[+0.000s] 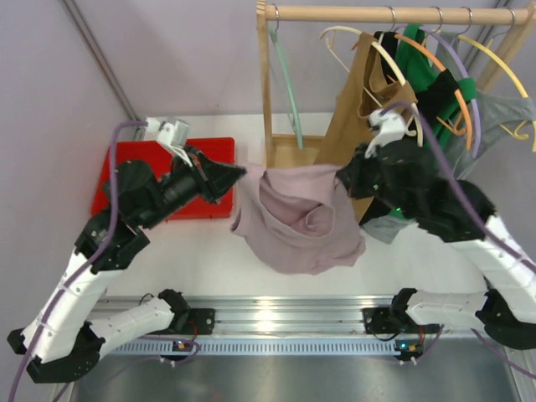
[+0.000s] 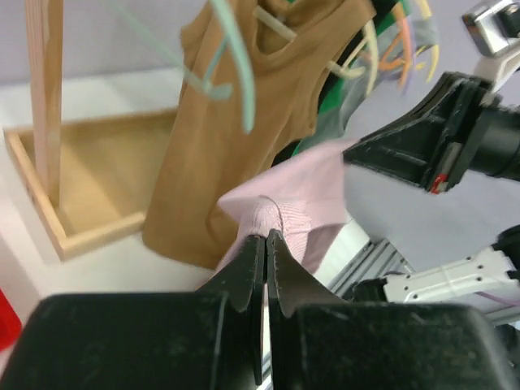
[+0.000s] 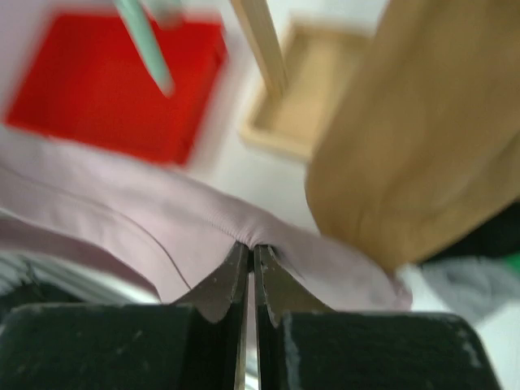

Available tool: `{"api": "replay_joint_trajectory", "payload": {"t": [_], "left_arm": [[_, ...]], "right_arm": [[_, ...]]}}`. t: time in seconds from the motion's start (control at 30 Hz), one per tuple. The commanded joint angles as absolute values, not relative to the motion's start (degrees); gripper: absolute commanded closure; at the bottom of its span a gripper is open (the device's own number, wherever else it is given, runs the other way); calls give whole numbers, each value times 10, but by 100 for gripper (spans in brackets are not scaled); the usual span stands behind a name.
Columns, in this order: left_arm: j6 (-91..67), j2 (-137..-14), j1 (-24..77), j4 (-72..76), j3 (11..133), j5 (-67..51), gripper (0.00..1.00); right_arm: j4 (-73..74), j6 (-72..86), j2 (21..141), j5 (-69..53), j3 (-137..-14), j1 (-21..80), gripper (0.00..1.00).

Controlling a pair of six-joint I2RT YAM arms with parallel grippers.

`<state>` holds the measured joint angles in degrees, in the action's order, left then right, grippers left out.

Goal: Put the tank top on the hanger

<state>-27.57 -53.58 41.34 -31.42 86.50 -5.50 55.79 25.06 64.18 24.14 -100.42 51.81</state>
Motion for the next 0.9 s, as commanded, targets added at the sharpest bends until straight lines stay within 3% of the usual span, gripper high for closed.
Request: {"api": "replay_joint_trajectory", "payload": {"t": [0.0,0.2,0.3,0.67,0.8,0.87], "left_arm": [[-332,-498,415,-303,720,-21,100],[-438,-468,415,-183,446,-5,100],[-469,-487,413,-164,376,60,100],[-483,-507,344,-152,312,84,100],[-472,-519,332,-151,318,54,100],[-465,-513,332,-153,319,56,93]], "right_arm": [[554,313,613,190,-821,510,99],[456,330,653,120,-617,469,100],[408,317,707,106,-595,437,100],[328,324,822,97,-660,422,97],[320,330,814,95,-652,422,86],[319,330,803,98,-646,422,81]]}}
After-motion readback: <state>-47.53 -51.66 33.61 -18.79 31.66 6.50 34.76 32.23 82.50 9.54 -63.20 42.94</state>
